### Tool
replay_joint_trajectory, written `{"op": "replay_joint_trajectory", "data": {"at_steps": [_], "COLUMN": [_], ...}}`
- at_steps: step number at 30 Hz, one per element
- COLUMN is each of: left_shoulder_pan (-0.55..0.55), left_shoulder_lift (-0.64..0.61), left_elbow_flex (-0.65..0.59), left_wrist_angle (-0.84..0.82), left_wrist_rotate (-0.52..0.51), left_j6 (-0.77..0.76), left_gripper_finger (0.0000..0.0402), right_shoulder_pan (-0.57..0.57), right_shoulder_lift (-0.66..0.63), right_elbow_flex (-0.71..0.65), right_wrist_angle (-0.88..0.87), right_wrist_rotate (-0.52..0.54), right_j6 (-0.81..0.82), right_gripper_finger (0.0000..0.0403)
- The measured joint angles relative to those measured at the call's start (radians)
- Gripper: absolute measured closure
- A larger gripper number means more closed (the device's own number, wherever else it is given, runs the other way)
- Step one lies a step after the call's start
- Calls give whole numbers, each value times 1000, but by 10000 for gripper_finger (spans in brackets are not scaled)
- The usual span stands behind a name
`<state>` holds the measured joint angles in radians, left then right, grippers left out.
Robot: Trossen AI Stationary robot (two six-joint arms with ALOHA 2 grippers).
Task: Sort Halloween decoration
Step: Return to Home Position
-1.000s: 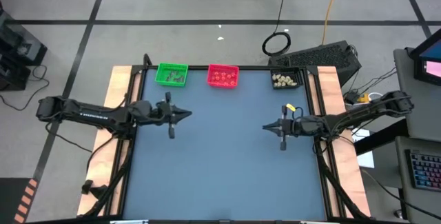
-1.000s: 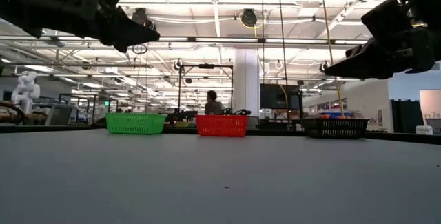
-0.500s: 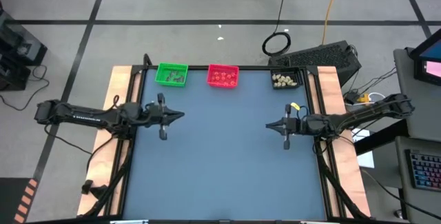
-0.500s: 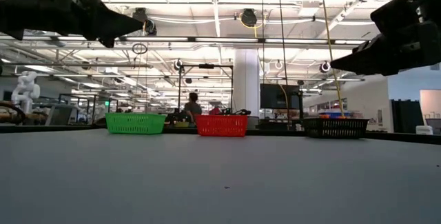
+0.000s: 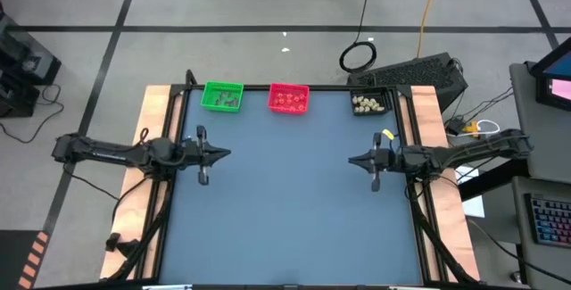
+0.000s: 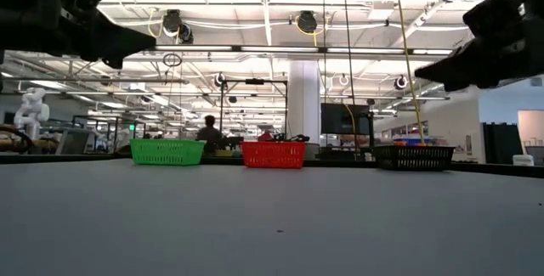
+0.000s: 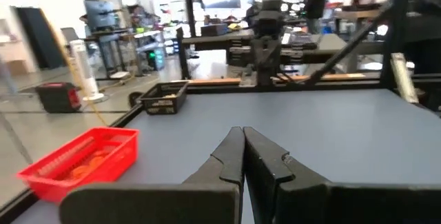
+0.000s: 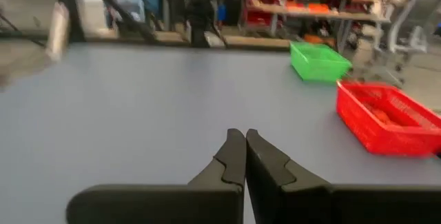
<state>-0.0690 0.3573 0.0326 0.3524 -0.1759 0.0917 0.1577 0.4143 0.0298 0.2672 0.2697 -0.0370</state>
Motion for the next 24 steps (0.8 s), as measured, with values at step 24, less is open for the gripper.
{"op": "replay_joint_trajectory", "data": {"at_steps": [24], "left_shoulder_pan": [264], "left_shoulder_lift": [-357], "left_elbow_flex": [9], "left_wrist_angle": [-416], "left_wrist_rotate": [139], "left_j6": [-55], "left_gripper_finger": [399], "right_shoulder_pan": [-103], "right_shoulder_lift": [-257], "right_elbow_flex": [-14], "right_wrist_angle": [-151], "right_wrist_rotate": [96], "right_j6": [13], "right_gripper_finger": [403]}}
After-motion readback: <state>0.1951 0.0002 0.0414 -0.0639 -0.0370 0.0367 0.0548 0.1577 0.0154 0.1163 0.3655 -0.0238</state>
